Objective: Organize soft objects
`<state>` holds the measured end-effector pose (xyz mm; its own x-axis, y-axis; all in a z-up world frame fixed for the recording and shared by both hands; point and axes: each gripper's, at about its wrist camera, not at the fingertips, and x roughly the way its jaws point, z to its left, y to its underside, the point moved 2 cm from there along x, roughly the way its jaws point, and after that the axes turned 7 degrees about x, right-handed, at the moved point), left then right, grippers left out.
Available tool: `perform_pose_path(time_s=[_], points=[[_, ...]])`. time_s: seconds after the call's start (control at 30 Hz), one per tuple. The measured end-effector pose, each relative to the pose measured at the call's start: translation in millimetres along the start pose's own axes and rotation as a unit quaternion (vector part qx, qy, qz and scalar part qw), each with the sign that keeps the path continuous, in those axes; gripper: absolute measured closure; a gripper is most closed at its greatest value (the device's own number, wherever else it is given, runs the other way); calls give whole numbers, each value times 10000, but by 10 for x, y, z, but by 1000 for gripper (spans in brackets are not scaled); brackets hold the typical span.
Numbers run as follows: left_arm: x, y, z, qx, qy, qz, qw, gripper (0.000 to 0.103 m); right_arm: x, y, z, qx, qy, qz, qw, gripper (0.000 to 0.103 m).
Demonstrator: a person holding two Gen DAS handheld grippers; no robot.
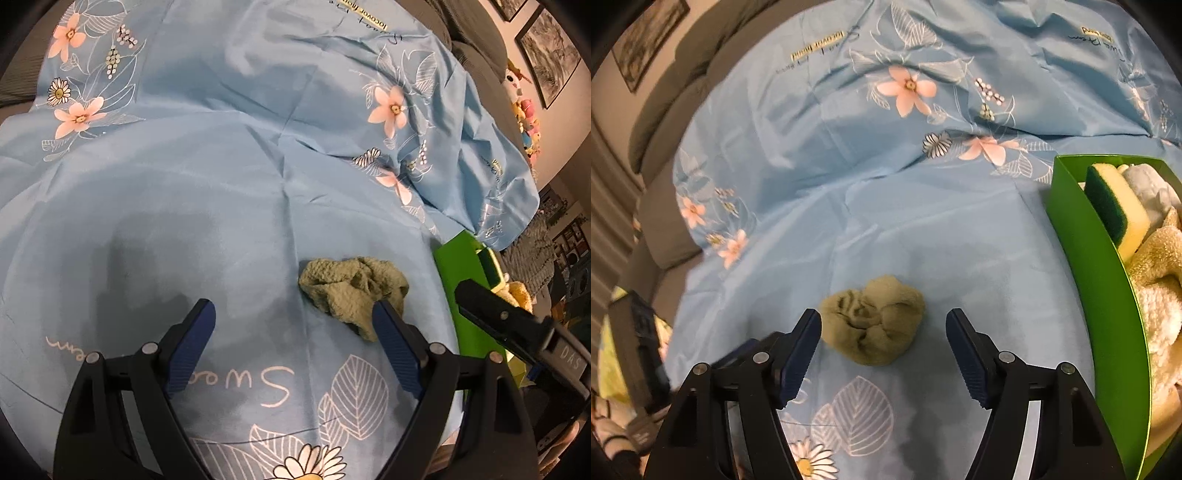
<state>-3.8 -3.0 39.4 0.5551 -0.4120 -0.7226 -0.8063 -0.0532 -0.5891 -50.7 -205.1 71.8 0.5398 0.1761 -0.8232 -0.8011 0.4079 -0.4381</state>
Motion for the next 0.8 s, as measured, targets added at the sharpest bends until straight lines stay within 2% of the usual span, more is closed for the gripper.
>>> perform_pose_path(time_s=[0.13, 0.3, 0.43, 0.57, 0.73, 0.77, 0.8], points=[[-34, -8, -6, -56, 153, -101, 9998, 17, 59, -24, -56, 208, 31, 3, 9998, 32], [67, -8, -101, 12, 352, -83, 9993, 18, 375, -38, -39, 311, -73, 369, 9988, 32], [250, -3, -155, 47, 440, 112, 9990, 21, 611, -16, -30, 280, 147, 499, 9983, 32], [377, 16, -168, -47, 667, 323, 9972, 24, 769, -14, -102, 427, 77, 663, 9969, 32], [463, -8, -240, 145, 615, 256, 9977, 45, 869, -42, -147, 413, 189, 580, 9973, 34], [477, -10, -255, 164, 669, 245, 9973, 53, 874, -43, -132, 375, 221, 557, 9975, 38], [484, -9, -248, 173, 729, 244, 9969, 68, 886, -42, -119, 301, 225, 554, 9978, 40]])
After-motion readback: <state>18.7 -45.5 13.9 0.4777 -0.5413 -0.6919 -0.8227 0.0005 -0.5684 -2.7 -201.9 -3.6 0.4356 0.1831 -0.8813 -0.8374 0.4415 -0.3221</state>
